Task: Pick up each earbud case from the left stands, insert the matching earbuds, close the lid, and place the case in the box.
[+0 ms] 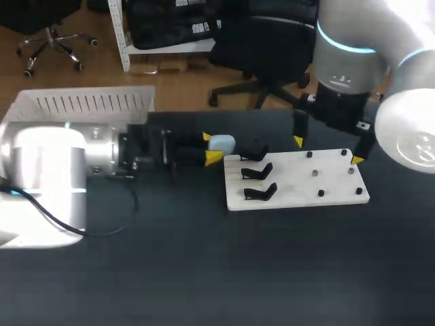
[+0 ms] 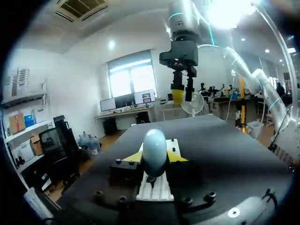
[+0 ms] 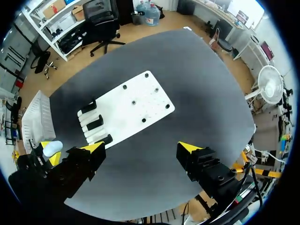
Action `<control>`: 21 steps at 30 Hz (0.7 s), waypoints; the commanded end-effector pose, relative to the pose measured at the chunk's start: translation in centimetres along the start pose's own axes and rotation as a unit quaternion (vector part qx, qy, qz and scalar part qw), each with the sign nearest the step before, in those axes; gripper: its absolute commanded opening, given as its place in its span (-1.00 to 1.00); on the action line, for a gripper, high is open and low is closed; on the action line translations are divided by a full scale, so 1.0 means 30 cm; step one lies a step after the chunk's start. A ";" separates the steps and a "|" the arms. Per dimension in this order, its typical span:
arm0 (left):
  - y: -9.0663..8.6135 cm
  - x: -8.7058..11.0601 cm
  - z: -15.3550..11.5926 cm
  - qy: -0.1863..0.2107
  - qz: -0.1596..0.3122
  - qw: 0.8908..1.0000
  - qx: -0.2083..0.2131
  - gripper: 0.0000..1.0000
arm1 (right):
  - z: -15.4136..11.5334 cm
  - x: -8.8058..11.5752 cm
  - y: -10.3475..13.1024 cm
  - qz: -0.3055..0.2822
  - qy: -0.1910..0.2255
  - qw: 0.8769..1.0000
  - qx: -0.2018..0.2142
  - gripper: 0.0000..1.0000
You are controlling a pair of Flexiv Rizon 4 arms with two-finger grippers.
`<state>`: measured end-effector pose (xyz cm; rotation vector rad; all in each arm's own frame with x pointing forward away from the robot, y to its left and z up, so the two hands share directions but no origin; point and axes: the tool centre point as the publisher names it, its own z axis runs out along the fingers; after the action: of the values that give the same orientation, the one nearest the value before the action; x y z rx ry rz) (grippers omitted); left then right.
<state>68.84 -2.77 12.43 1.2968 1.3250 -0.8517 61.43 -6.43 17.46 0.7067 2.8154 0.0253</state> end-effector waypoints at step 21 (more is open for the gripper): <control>0.554 0.229 -0.532 0.165 -0.120 0.926 -0.317 -1.00 | 0.000 0.010 -0.018 0.001 -0.014 1.000 -0.016 1.00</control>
<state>81.85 16.66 12.53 0.8837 1.8460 -0.4531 61.08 -6.74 17.41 0.6964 2.7874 0.0582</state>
